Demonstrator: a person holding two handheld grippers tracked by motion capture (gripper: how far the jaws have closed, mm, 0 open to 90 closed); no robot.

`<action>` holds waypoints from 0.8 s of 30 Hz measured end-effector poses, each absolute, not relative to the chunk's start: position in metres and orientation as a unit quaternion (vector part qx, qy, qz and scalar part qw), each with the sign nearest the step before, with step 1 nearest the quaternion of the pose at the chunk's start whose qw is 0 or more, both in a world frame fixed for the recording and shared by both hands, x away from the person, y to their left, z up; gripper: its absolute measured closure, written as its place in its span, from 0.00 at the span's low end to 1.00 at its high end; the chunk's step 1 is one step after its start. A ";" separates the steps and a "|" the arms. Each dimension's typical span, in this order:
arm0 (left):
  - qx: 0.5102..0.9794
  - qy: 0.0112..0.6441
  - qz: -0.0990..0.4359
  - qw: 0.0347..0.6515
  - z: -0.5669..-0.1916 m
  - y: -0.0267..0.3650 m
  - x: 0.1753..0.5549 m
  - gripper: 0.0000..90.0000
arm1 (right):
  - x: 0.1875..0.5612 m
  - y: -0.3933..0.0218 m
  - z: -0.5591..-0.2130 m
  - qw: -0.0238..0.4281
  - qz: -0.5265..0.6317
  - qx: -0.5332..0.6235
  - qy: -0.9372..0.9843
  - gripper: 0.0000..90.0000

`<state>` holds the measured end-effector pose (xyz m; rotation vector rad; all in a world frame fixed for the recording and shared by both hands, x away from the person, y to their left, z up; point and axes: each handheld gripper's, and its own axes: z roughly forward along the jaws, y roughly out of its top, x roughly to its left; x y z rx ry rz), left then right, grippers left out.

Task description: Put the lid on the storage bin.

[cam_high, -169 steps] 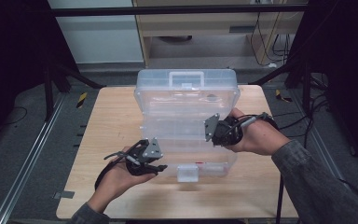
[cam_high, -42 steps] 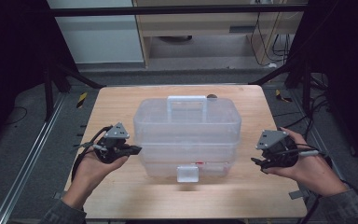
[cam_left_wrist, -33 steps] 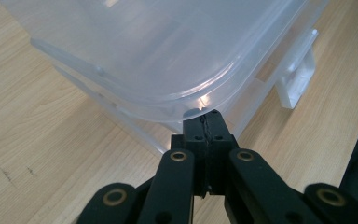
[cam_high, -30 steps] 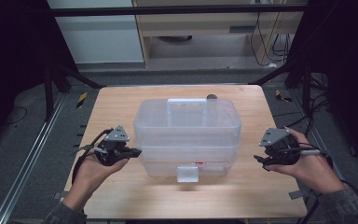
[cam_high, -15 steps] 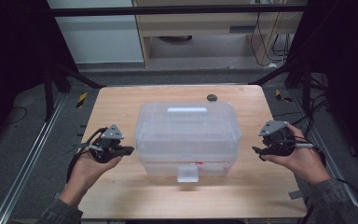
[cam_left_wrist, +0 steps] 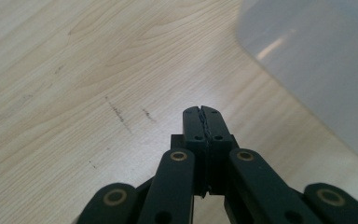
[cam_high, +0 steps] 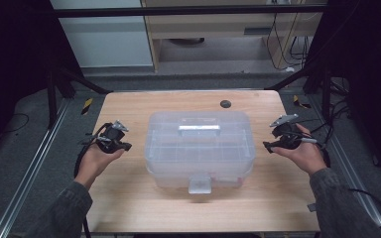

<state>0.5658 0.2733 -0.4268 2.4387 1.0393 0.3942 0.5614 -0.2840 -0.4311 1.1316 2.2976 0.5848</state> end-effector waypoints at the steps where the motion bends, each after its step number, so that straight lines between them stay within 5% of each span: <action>1: 0.886 0.379 0.145 0.226 -0.432 0.274 0.570 1.00 | 0.566 -0.283 -0.436 0.254 0.215 0.422 0.843 0.26; 24: 0.835 0.438 0.167 0.289 -0.485 0.286 0.598 0.90 | 0.602 -0.301 -0.500 0.207 0.295 0.533 0.766 0.19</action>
